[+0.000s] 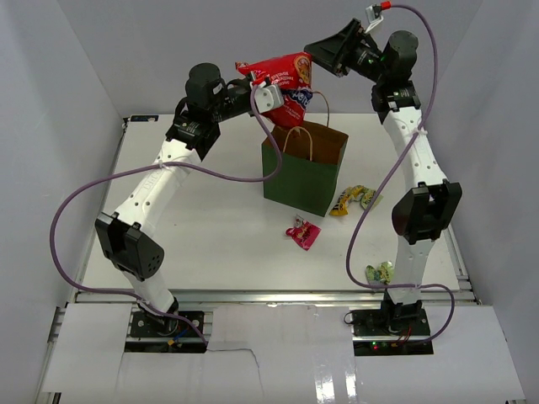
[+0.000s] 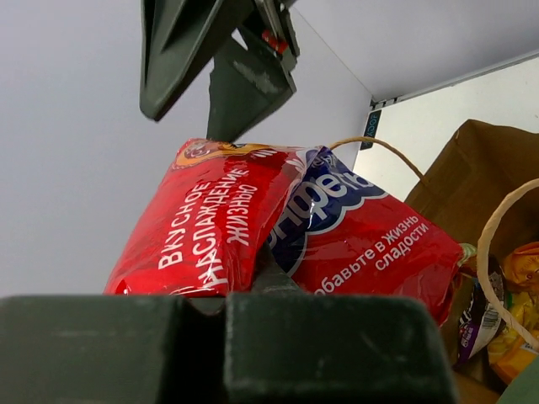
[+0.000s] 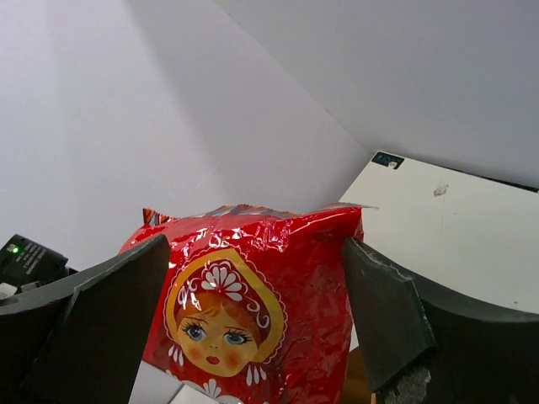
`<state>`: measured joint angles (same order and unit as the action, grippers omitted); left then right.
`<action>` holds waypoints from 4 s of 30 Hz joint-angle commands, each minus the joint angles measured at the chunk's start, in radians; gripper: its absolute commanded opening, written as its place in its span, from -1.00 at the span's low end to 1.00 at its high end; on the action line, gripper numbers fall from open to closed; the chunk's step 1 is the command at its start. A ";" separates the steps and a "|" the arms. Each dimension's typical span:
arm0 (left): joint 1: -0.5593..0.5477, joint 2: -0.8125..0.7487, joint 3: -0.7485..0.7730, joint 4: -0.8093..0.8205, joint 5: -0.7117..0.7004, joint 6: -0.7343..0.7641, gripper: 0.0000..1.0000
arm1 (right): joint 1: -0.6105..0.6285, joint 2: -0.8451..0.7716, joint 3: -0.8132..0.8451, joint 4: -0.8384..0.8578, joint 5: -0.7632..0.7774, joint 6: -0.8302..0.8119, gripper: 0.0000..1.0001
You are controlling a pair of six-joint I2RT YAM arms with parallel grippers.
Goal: Place the snacks into the paper bag
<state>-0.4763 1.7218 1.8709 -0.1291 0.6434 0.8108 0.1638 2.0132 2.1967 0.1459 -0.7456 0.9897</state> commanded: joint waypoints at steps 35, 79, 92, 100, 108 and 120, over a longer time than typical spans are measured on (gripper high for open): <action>0.007 -0.042 0.027 0.204 0.033 -0.067 -1.00 | -0.015 -0.034 -0.175 0.308 -0.020 0.196 -0.50; 0.045 -0.102 -0.210 0.367 0.101 -0.300 -1.00 | -0.115 -0.349 -0.687 0.848 -0.369 0.158 -0.85; 0.044 -0.002 -0.115 0.370 0.153 -0.331 -1.00 | -0.115 -0.435 -0.796 0.534 -0.436 -0.270 -0.84; 0.033 0.048 -0.061 0.368 0.199 -0.303 -1.00 | -0.115 -0.438 -0.747 0.257 -0.462 -0.552 -0.77; 0.030 0.025 -0.102 0.361 0.216 -0.275 -1.00 | -0.115 -0.441 -0.674 -0.106 -0.437 -0.957 -0.64; -0.024 -0.045 -0.194 0.361 0.214 -0.249 -1.00 | -0.115 -0.444 -0.641 -0.452 -0.384 -1.307 -0.60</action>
<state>-0.4725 1.8095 1.6699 0.0959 0.8459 0.5308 0.0395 1.6089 1.5227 -0.1864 -1.1255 -0.1940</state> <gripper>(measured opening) 0.021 0.198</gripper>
